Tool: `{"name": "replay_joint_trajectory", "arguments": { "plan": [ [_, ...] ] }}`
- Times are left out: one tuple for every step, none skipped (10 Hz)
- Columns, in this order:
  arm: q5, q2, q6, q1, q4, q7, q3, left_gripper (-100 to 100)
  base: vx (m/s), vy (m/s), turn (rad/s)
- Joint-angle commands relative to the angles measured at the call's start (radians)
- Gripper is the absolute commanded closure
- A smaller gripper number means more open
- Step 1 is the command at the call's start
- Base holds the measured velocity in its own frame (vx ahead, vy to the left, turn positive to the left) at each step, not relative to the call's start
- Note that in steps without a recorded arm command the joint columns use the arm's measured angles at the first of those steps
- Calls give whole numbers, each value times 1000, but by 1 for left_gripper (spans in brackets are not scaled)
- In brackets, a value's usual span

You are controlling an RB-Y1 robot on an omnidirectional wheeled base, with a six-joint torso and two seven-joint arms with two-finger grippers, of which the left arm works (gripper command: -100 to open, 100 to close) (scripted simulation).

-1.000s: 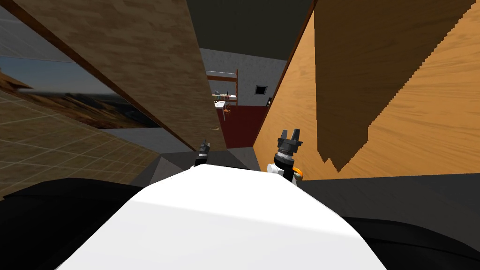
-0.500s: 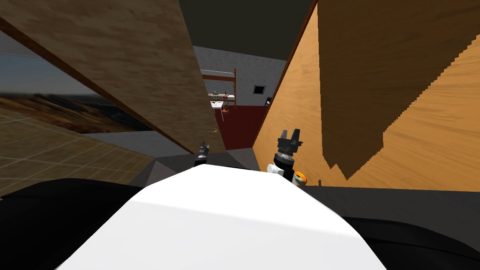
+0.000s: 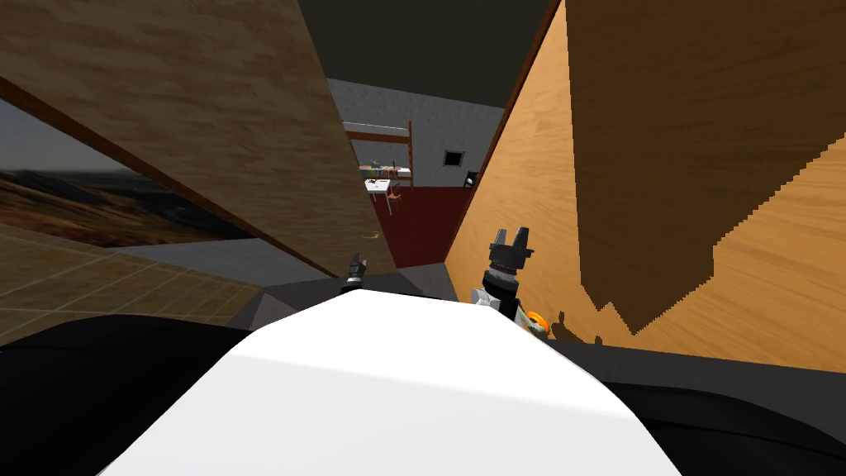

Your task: Pull the door open

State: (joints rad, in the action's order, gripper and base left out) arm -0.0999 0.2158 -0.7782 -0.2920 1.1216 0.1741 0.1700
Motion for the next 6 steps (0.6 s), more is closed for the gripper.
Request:
{"name": "replay_joint_trajectory", "arguments": {
  "plan": [
    [-2, 4, -14, 8, -38, 6, 4, -100, 103, 15, -51],
    [-3, 6, -18, 10, -55, 9, 7, -100, 91, 14, -39],
    [-4, 8, -23, 12, -71, 12, 9, -100, 88, 27, -46],
    [-6, 11, -31, 16, -99, 18, 13, -100, 125, 31, -61],
    [-8, 15, -39, 20, -126, 23, 17, -100, 164, 29, -65],
    [-10, 18, -46, 23, -150, 28, 21, -100, 194, 39, -72]
  ]
}}
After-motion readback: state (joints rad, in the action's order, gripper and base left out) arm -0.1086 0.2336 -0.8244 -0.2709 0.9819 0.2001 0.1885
